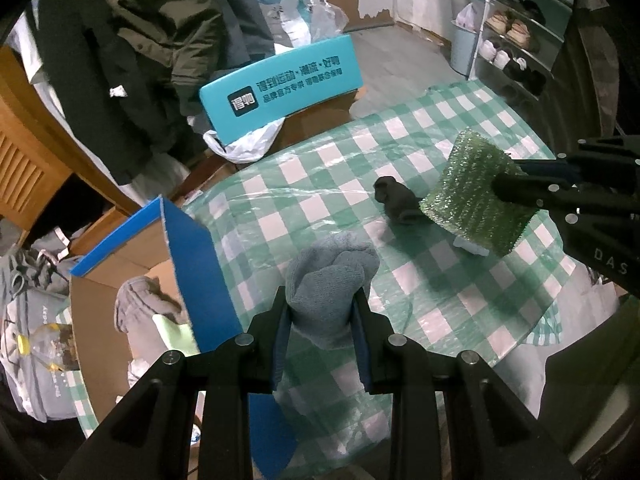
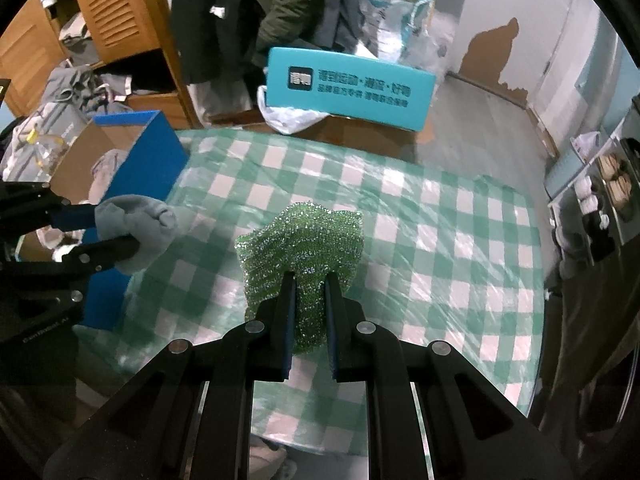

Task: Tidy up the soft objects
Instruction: 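Lift and carry the grey sock and mesh sponge over the box with both tools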

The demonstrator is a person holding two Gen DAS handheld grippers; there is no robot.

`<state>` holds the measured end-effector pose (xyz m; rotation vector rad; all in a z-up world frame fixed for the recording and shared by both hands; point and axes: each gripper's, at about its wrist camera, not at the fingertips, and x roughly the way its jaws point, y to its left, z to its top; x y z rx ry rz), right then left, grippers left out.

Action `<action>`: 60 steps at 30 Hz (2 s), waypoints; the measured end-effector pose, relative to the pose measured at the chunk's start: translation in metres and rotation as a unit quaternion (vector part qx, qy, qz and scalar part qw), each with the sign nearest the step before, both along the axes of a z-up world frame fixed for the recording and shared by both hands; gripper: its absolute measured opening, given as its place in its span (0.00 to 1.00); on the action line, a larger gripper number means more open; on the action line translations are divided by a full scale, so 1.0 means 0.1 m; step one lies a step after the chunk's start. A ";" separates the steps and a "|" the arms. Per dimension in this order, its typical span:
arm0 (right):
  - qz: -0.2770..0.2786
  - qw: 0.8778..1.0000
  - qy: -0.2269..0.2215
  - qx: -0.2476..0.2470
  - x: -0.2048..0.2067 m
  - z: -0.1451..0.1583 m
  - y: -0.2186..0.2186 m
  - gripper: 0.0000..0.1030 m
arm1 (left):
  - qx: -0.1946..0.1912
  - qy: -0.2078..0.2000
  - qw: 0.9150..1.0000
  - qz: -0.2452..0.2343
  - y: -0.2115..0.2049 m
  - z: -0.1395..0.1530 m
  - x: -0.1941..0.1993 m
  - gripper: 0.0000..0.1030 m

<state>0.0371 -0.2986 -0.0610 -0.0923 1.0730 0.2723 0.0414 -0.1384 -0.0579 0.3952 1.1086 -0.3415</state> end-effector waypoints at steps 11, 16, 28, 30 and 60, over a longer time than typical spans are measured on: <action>0.027 1.000 -0.012 0.008 0.08 0.16 0.38 0.11 | -0.012 -0.010 1.000 0.022 0.31 0.13 -0.04 0.28; 0.039 0.999 -0.016 0.012 0.12 0.22 0.55 0.11 | -0.015 -0.013 0.999 0.036 0.49 0.15 -0.03 0.28; 0.076 0.997 -0.025 0.022 0.21 0.37 1.04 0.11 | -0.024 -0.019 0.996 0.080 0.99 0.20 -0.01 0.28; 0.083 0.996 -0.026 0.023 0.22 0.38 1.13 0.11 | -0.024 -0.021 0.996 0.088 1.09 0.21 -0.01 0.28; 0.182 0.983 -0.017 0.013 0.30 0.37 2.48 0.11 | -0.024 -0.015 0.981 0.190 2.25 0.08 -0.04 0.28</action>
